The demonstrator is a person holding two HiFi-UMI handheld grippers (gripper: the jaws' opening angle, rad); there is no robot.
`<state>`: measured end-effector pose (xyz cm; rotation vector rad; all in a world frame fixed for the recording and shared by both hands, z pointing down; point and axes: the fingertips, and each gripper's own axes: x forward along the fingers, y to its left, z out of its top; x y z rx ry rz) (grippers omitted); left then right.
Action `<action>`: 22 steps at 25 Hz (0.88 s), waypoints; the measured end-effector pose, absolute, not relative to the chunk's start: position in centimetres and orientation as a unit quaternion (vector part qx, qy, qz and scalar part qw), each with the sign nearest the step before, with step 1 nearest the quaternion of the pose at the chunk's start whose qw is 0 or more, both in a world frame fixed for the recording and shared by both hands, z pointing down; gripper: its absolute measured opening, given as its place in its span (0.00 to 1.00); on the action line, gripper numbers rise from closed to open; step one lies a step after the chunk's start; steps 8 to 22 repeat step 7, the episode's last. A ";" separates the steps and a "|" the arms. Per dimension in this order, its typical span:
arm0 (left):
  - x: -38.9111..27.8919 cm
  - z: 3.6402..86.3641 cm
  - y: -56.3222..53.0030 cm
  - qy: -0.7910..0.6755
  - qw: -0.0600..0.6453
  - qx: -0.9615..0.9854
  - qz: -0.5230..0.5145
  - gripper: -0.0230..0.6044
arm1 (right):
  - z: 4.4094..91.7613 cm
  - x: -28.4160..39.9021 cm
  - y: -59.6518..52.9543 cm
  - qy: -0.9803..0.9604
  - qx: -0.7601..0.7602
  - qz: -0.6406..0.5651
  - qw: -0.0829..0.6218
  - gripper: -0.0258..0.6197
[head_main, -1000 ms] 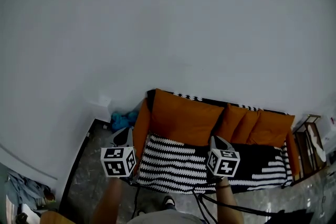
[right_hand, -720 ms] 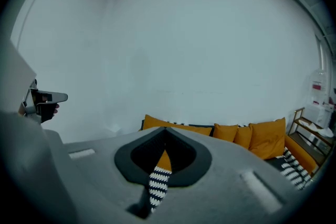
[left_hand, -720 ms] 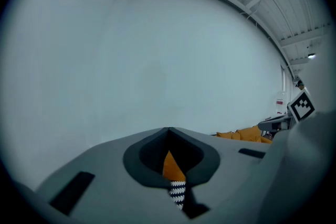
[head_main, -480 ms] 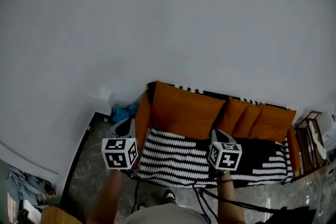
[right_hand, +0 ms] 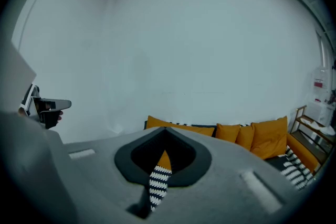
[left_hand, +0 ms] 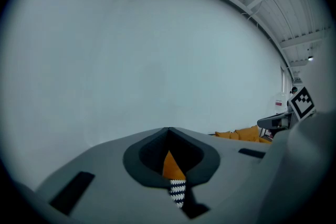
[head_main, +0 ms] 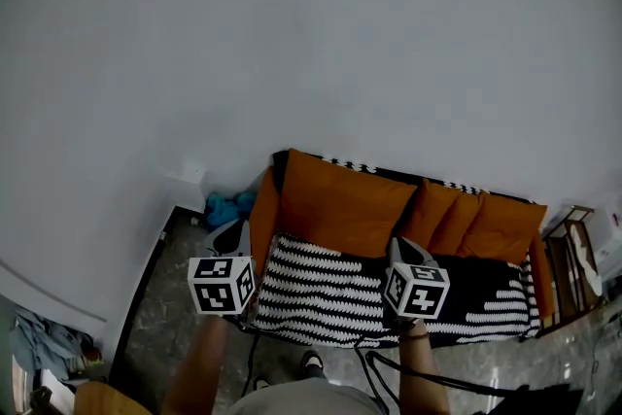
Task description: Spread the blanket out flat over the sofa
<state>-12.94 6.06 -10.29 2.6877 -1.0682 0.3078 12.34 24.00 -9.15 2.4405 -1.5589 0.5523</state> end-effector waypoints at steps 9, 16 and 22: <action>-13.3 -10.0 6.0 -0.365 0.121 0.917 0.108 0.02 | -9.2 12.3 24.2 -0.520 0.828 0.184 0.101 0.05; -13.3 -10.0 6.0 -0.365 0.121 0.917 0.108 0.02 | -9.2 12.3 24.2 -0.520 0.828 0.184 0.101 0.05; -13.3 -10.0 6.0 -0.365 0.121 0.917 0.108 0.02 | -9.2 12.3 24.2 -0.520 0.828 0.184 0.101 0.05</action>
